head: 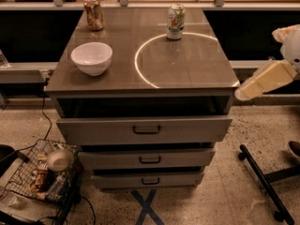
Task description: Place 7up can into white bowl
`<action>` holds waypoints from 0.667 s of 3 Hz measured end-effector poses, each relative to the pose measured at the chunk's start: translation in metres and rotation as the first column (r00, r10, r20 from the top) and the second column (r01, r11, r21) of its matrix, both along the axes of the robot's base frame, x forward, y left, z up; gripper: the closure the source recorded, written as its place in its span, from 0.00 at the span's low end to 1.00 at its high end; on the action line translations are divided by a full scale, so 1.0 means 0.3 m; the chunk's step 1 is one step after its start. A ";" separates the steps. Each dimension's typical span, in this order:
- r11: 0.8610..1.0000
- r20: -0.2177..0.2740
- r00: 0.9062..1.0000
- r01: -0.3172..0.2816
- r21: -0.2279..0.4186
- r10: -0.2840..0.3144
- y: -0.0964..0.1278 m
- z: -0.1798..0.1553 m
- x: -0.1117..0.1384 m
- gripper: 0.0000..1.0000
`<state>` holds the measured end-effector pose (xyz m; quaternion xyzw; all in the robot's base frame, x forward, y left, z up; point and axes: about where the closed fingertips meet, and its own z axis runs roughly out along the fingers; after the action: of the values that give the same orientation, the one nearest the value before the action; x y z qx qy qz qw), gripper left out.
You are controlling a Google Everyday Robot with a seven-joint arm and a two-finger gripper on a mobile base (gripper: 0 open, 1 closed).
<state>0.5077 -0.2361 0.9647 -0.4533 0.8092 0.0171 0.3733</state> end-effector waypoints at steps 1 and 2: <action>0.976 0.171 0.984 0.018 0.215 -0.056 -0.001 0.027 0.218 0.00; 0.941 0.306 0.941 0.033 0.336 -0.142 0.007 0.115 0.413 0.00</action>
Offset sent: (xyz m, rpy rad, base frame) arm 0.2111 -0.0367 0.1051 0.4824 -0.7005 -0.2865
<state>0.6316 -0.2338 0.9990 -0.3449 0.7420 0.0588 0.5718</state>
